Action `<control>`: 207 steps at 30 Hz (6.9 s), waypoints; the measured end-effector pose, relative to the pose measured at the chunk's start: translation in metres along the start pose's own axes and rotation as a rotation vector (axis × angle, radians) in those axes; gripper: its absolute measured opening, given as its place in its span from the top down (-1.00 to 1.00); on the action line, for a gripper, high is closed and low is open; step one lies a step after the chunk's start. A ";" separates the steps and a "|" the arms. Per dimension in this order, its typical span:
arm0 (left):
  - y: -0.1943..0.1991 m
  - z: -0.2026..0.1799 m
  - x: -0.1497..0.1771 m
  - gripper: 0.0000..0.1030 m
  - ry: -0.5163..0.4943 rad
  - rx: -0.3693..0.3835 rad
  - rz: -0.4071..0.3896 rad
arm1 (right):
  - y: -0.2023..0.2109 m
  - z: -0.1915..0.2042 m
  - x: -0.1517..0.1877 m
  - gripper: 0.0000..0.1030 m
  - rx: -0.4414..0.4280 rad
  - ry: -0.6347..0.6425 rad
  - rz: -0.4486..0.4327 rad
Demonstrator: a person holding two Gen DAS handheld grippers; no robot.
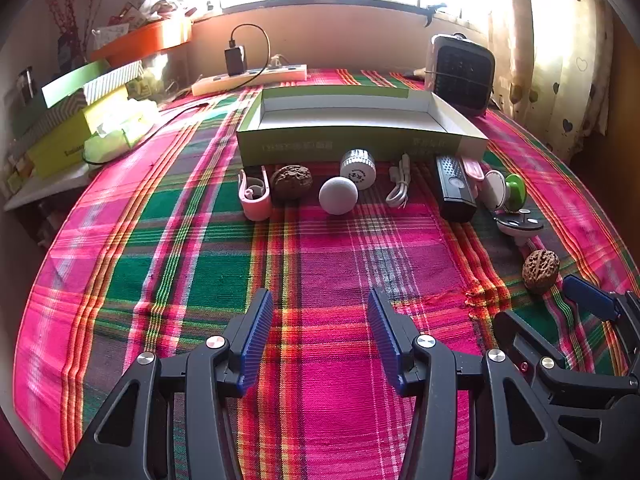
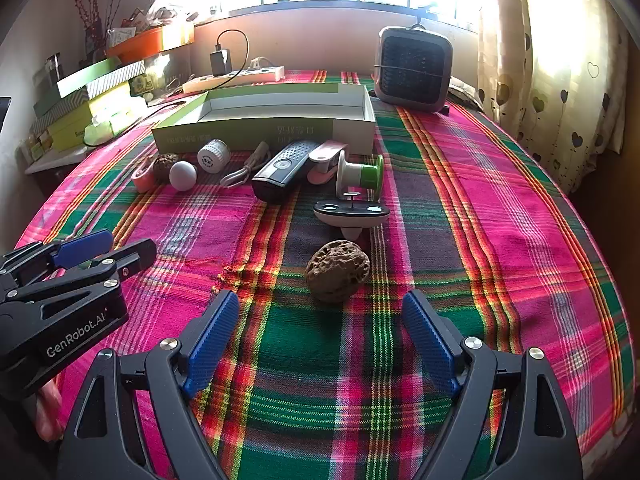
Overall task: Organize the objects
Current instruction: 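Close right gripper on brown walnut while left gripper moves toward pink clip, then close left gripper on pink plastic clip while right gripper holds walnut, then carry walnut and pink clip into white box and open both grippers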
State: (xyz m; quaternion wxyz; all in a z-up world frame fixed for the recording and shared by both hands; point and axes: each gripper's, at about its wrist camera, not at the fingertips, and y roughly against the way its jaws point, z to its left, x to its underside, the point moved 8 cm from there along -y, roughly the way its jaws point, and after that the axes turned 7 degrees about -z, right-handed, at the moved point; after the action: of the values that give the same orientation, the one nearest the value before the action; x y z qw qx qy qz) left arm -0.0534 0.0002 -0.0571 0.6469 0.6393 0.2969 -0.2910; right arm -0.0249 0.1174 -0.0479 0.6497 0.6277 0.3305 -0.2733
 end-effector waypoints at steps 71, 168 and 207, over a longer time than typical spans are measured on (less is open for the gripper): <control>-0.014 0.019 -0.010 0.08 0.031 0.103 0.023 | -0.012 -0.017 -0.016 0.06 -0.073 0.014 0.039; -0.055 0.065 -0.067 0.58 0.010 0.067 0.014 | -0.029 0.012 -0.048 0.33 -0.199 0.029 0.028; -0.103 0.046 -0.140 0.58 -0.034 0.133 0.004 | -0.115 -0.007 -0.154 0.33 -0.179 0.043 0.035</control>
State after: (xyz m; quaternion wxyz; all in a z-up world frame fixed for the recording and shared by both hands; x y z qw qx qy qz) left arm -0.2224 -0.0479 -0.0188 0.6083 0.6765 0.2647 -0.3198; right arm -0.2116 0.1080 -0.0021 0.7005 0.5786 0.3565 -0.2178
